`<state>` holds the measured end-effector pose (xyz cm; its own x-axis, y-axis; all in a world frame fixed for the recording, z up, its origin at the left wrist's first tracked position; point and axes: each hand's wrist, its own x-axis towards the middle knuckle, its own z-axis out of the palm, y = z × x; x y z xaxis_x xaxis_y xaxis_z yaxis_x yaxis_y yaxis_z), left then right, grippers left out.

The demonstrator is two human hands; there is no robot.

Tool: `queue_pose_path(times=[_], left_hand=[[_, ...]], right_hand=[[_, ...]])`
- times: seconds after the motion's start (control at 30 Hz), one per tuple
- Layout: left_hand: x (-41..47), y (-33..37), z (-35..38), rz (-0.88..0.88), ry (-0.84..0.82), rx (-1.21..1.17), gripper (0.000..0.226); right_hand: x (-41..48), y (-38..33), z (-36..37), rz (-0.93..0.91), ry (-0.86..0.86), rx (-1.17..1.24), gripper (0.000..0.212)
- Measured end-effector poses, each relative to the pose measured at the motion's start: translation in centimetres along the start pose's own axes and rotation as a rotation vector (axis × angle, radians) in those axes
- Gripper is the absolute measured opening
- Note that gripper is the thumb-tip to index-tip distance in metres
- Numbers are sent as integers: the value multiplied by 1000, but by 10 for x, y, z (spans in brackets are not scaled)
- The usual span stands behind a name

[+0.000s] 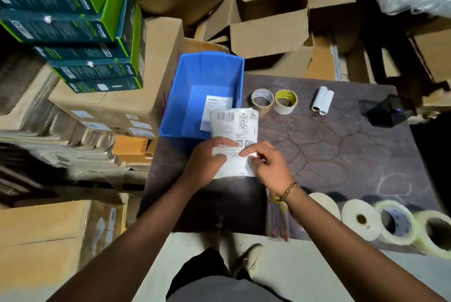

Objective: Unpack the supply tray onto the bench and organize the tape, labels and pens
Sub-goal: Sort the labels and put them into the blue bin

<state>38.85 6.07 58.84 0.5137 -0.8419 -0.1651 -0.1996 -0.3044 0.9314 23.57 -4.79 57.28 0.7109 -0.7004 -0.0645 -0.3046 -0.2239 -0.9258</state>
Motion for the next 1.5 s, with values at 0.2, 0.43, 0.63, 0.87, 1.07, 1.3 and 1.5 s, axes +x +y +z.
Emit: queue_pose_path(times=[0.2,0.43,0.63,0.87,1.07,1.3,1.5], left_hand=[[117,10,-56,-203,-10,-131,42],[195,-25,-51,-457,-133,-54,47],[211,-55,-43,-566,-192,44,48],[218,-74,-51,-570,-182,59,49],[216,-85,-50,-469,-142,304,36],[209,-78,-44,-429,-79,413,30],[208,-55,-38,-291,13,448,39]], right_hand=[[51,-7,-10,65,182,70,30],[27,32,-18,248,318,139,25],[-5,59,-26,369,317,126,40],[-12,68,-19,424,327,111,27],[-3,68,-8,433,268,134,23],[7,59,-20,433,238,109,23],[35,63,-61,436,213,34,29]])
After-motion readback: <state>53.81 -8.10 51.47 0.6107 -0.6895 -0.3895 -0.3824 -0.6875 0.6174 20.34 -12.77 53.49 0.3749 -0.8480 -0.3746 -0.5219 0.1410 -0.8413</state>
